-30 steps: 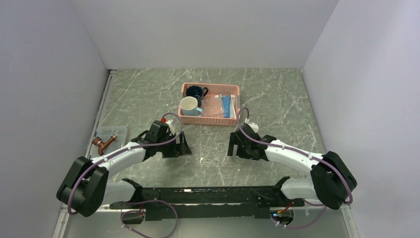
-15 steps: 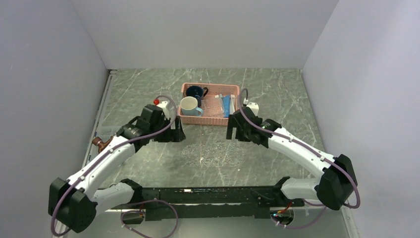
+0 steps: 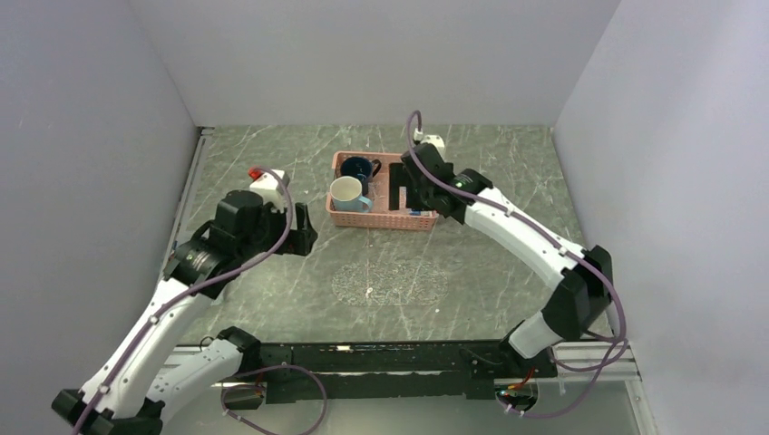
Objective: Prepare toiletry sets of a toothbrush and toothpaste on the tray
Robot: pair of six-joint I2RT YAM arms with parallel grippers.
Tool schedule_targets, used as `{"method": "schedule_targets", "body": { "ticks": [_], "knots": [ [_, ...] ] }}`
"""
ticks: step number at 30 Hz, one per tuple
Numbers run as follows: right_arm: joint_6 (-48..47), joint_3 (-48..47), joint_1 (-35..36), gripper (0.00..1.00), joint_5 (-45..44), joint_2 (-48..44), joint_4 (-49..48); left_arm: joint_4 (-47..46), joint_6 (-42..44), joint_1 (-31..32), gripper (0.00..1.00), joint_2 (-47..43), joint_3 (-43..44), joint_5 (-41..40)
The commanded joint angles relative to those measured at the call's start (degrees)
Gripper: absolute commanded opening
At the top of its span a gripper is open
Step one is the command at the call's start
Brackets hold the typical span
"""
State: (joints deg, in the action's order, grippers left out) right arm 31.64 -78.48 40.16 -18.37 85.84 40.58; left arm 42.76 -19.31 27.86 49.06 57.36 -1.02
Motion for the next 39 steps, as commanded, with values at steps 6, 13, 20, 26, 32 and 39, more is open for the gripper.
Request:
{"method": "schedule_targets", "body": {
  "ticks": [6,13,20,26,32,39],
  "knots": [
    [-6.61,-19.78,0.02,0.92,2.79,12.67,2.05,-0.89,5.34,0.13,1.0,-10.79,-3.77,-4.73],
    [-8.64,-31.28,-0.04,0.83,5.02,23.91,4.01,-3.55,5.71,0.18,0.99,-17.56,-8.96,-7.22],
    [-11.24,-41.2,0.08,0.69,6.11,32.7,6.54,-5.07,6.39,0.13,0.99,-21.78,-12.12,-8.86],
    [-11.67,-45.44,0.15,0.58,8.07,38.2,6.38,-4.8,6.61,0.17,0.99,-21.25,-12.01,-9.02],
    [-11.12,-47.16,0.37,0.54,8.75,41.46,5.53,-4.74,6.54,0.11,0.99,-21.24,-12.1,-8.53],
    [-11.46,-49.87,0.81,0.51,9.36,44.41,5.55,-4.97,6.76,0.09,0.99,-21.04,-12.19,-8.4]
  ]
}}
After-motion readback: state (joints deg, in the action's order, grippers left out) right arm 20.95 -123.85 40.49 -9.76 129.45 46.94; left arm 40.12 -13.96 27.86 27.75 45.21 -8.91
